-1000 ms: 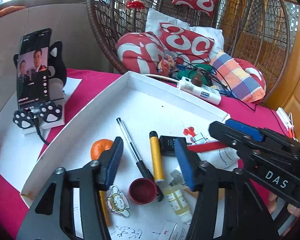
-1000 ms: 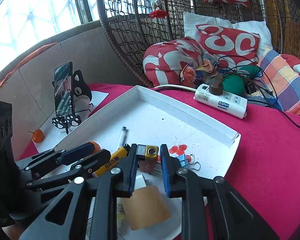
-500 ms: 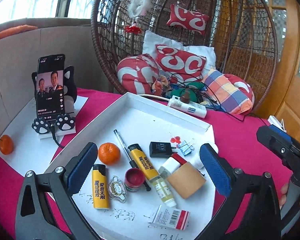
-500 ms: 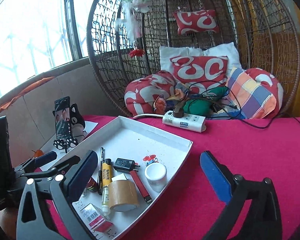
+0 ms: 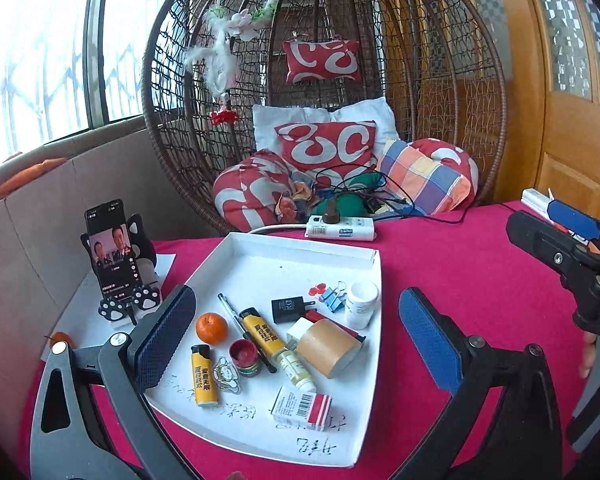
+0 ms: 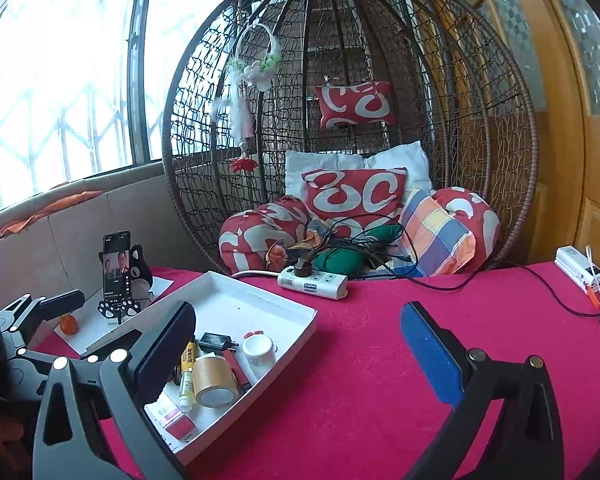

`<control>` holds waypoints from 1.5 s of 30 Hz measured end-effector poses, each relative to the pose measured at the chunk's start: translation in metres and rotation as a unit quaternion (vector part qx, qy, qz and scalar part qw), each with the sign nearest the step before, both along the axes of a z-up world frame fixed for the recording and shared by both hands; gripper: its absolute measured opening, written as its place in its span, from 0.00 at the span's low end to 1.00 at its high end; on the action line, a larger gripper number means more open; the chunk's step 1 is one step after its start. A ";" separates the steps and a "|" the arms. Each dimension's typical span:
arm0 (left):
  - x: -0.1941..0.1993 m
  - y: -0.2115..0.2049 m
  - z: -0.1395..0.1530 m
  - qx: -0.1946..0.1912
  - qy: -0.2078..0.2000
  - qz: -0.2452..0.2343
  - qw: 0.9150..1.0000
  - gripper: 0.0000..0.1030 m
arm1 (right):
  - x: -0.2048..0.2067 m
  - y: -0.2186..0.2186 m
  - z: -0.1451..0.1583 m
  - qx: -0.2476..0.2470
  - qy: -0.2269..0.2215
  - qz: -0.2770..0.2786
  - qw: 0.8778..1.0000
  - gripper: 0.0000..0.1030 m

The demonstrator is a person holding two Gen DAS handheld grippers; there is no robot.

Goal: Organize rigid objects

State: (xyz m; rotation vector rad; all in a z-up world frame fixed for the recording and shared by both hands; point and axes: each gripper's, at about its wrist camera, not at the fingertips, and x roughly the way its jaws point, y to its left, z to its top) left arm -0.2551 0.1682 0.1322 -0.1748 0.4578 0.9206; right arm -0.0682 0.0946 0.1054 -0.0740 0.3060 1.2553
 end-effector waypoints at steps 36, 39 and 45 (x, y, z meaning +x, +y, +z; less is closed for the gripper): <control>-0.011 -0.034 0.001 -0.083 0.016 0.057 0.995 1.00 | 0.038 -0.106 -0.008 0.056 0.051 -0.088 0.993 1.00; -0.005 -0.038 0.001 -0.086 0.019 0.051 0.995 1.00 | 0.040 -0.108 -0.008 0.056 0.060 -0.082 0.993 1.00; -0.001 -0.039 -0.001 -0.094 0.028 0.056 0.994 1.00 | 0.041 -0.118 -0.006 0.067 0.058 -0.081 0.993 1.00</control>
